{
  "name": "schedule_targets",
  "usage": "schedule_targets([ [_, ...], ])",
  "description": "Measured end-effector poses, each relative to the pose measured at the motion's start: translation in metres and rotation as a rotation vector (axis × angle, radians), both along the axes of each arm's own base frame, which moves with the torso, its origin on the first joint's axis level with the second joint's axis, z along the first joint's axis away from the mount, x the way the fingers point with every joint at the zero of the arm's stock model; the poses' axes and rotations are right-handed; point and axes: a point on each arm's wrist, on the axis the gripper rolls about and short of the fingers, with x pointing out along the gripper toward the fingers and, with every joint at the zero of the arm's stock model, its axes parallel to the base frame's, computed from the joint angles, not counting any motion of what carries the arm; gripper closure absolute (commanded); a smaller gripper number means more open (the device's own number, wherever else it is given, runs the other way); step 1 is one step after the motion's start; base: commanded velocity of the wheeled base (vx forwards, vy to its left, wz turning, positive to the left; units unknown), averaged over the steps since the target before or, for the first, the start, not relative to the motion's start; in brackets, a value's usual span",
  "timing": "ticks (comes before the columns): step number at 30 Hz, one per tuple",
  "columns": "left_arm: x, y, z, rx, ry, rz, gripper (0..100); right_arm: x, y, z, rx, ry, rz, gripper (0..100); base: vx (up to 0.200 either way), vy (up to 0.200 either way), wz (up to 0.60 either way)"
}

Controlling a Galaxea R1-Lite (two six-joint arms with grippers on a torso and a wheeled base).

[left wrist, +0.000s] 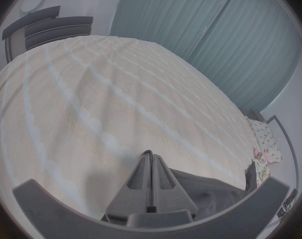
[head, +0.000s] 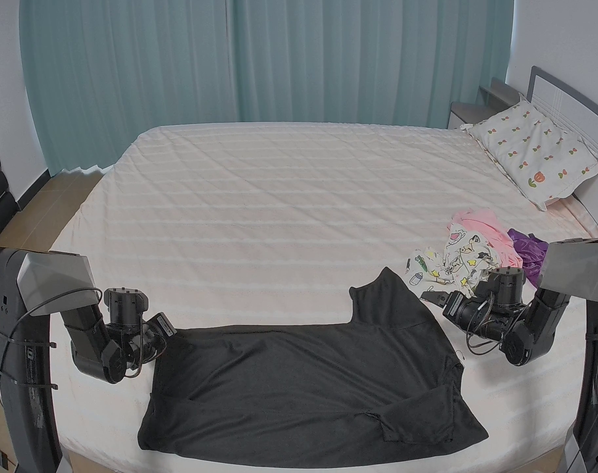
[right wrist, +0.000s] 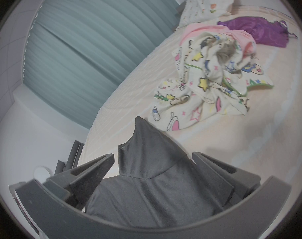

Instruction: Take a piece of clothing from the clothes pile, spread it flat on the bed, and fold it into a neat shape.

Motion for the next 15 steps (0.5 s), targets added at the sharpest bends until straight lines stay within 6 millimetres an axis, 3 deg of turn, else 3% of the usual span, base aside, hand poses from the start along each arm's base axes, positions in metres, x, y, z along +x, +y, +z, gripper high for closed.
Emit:
schedule_targets([
  [15,0.014,0.006,-0.001,-0.024,-0.038,0.079,100,0.054,0.016,-0.007,-0.231,-0.094,0.17,0,0.0,0.0,0.0],
])
